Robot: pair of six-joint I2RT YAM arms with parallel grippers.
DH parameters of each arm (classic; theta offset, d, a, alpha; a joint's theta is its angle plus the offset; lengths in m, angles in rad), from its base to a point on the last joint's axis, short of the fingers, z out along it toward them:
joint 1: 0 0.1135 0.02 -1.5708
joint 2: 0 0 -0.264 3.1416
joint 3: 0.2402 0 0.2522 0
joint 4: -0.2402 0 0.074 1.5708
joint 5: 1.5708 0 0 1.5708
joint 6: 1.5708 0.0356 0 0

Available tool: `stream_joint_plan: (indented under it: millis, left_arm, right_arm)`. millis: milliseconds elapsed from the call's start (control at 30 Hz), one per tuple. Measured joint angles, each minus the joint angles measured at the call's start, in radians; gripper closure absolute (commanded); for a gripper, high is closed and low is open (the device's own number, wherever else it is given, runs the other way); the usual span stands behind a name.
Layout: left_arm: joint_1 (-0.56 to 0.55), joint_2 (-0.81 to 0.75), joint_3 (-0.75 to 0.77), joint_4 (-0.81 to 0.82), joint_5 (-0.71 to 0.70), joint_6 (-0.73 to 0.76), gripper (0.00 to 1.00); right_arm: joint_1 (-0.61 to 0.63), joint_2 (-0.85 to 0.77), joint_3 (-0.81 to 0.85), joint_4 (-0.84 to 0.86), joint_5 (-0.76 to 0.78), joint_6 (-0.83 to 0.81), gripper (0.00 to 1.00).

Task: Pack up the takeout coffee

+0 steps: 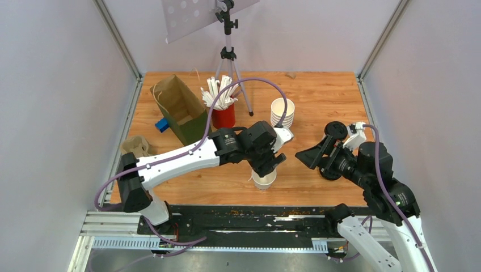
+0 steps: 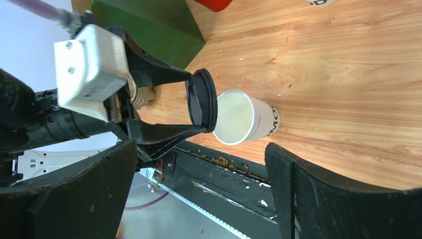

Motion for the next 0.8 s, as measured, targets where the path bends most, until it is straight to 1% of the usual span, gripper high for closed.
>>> stream_joint_plan:
  millis: [267,800]
  left_arm:
    - [0.0,0.09,0.057,-0.116,0.001,-0.041,0.13]
    - [-0.001,0.211,0.145,-0.166,0.026,-0.043,0.11]
  right_arm:
    - [0.0,-0.028,0.003,-0.033,0.052,-0.027,0.0]
    - [0.0,-0.029,0.003,-0.041,0.079,-0.049,0.0]
